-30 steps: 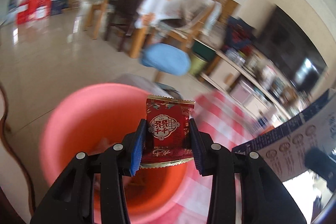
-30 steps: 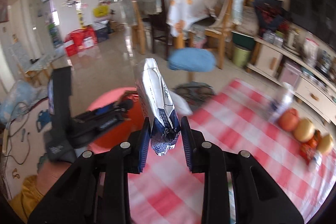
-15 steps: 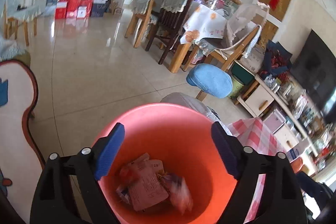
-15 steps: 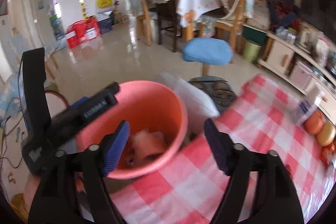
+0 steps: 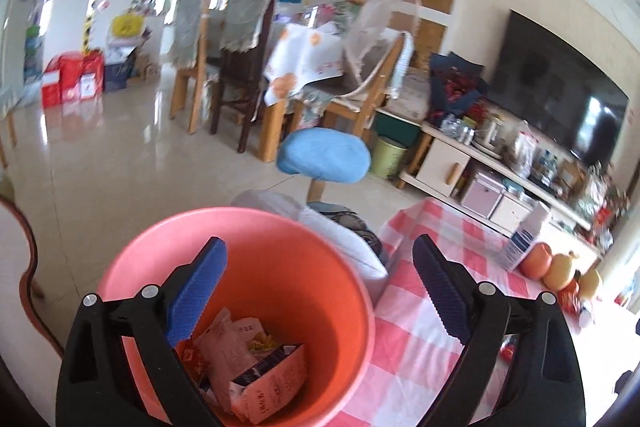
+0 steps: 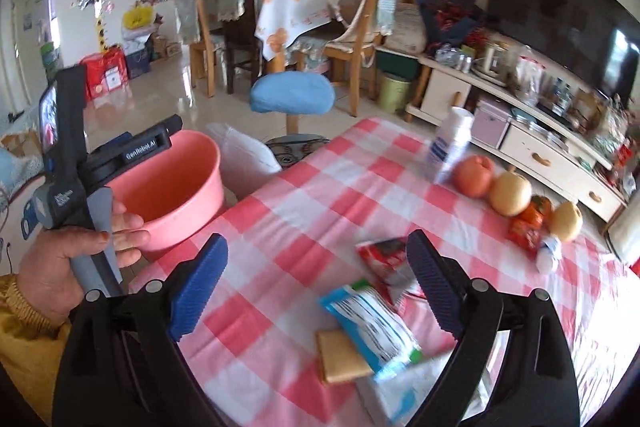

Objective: Collect trash
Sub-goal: 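Move both tools back over the table toward the remaining packets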

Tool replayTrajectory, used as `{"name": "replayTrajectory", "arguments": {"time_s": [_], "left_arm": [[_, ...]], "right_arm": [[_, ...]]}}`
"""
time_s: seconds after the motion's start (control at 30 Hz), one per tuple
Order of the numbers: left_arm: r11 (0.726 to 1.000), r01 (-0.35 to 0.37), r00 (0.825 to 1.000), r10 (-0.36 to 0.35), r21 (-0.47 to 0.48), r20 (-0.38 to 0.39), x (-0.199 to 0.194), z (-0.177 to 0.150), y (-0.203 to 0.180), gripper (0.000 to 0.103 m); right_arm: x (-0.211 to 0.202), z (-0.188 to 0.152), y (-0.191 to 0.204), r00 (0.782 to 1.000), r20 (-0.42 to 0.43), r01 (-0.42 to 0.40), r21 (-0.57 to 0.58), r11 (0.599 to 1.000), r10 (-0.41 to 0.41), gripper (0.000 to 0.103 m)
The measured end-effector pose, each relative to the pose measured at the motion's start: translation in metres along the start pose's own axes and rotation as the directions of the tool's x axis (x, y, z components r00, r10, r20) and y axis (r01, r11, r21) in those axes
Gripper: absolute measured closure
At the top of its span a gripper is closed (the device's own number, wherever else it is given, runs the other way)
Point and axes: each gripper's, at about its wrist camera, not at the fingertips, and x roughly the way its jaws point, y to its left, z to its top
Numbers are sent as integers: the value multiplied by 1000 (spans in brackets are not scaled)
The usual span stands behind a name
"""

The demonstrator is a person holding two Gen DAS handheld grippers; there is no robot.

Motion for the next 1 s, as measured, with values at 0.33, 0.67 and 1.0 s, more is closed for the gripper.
{"name": "replayTrajectory", "arguments": {"time_s": [0.33, 0.67, 1.0], "left_arm": [[978, -12, 1000, 17, 208, -19, -31, -16, -74, 10], [935, 96, 995, -97, 341, -14, -101, -43, -141, 9], [876, 199, 980, -168, 440, -107, -121, -72, -194, 9]], "right_arm": [[-53, -21, -58, 996, 84, 25, 135, 991, -36, 7], [-97, -42, -124, 977, 136, 118, 289, 950, -163, 6], [-123, -76, -207, 958, 146, 151, 470, 870, -246, 4]]}}
